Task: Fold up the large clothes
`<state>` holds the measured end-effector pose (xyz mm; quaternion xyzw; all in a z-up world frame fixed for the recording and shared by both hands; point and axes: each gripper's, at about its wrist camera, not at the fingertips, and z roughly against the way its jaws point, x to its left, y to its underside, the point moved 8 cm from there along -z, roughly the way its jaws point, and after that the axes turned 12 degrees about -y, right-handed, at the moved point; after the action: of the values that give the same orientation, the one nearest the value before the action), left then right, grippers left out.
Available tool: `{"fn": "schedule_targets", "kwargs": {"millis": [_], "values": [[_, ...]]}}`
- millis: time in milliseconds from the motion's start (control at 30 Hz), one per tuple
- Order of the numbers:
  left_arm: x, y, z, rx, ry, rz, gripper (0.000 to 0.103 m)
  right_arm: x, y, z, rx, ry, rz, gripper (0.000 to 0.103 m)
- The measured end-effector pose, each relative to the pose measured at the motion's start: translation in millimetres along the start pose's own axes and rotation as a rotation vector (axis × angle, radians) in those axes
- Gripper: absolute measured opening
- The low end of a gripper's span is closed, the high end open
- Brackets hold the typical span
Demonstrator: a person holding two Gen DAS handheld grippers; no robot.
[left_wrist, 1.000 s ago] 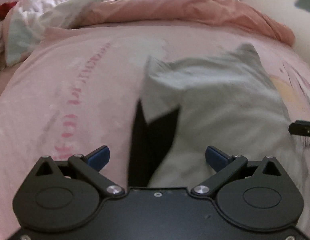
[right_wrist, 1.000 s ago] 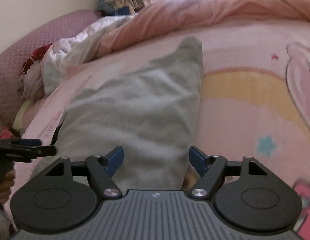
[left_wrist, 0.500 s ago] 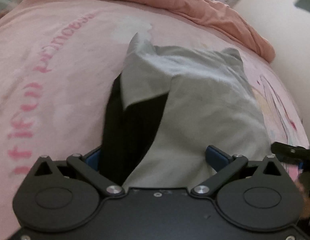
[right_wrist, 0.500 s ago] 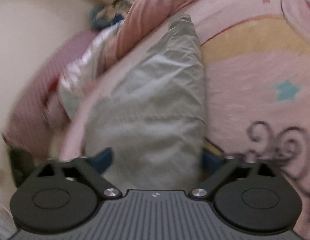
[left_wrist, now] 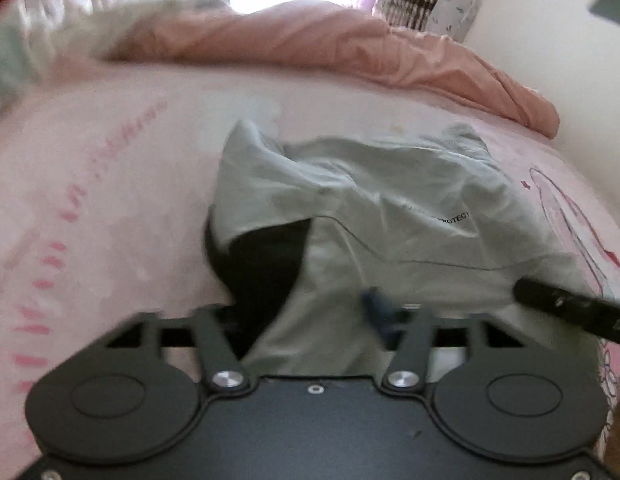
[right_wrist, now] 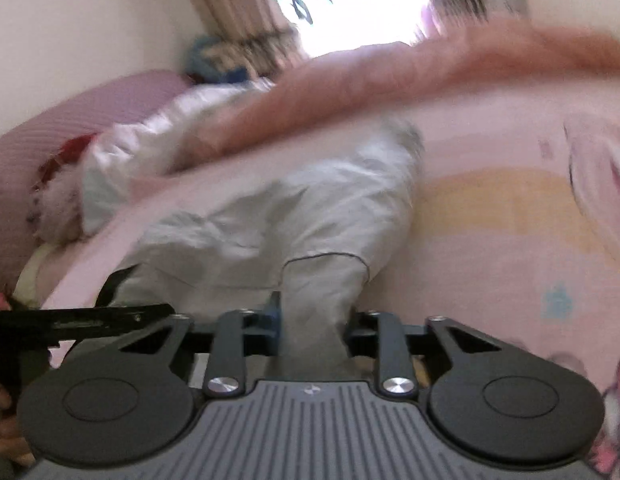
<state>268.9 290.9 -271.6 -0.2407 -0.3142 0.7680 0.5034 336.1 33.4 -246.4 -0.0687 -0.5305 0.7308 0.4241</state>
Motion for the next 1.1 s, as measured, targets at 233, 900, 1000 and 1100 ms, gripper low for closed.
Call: {"fn": "schedule_targets", "kwargs": {"millis": [233,900,1000,1100], "values": [[-6.2,-31.8,68.7,-0.116,0.081,0.027,0.018,12.5,-42.5,42.6,-0.043,-0.111,0.025,0.025],[-216.3,-57.7,104.5,-0.147,0.486,-0.010,0.014,-104.5,-102.4,217.0,-0.209,0.098,0.056,0.023],[-258.2,-45.2,86.8,-0.104,0.534,-0.029,0.014,-139.6,-93.1,234.9,-0.211,0.142,0.033,0.023],[-291.1,-22.0,54.4,-0.034,0.555,-0.035,0.016,-181.8,-70.3,237.5,-0.200,0.172,-0.030,0.023]]}}
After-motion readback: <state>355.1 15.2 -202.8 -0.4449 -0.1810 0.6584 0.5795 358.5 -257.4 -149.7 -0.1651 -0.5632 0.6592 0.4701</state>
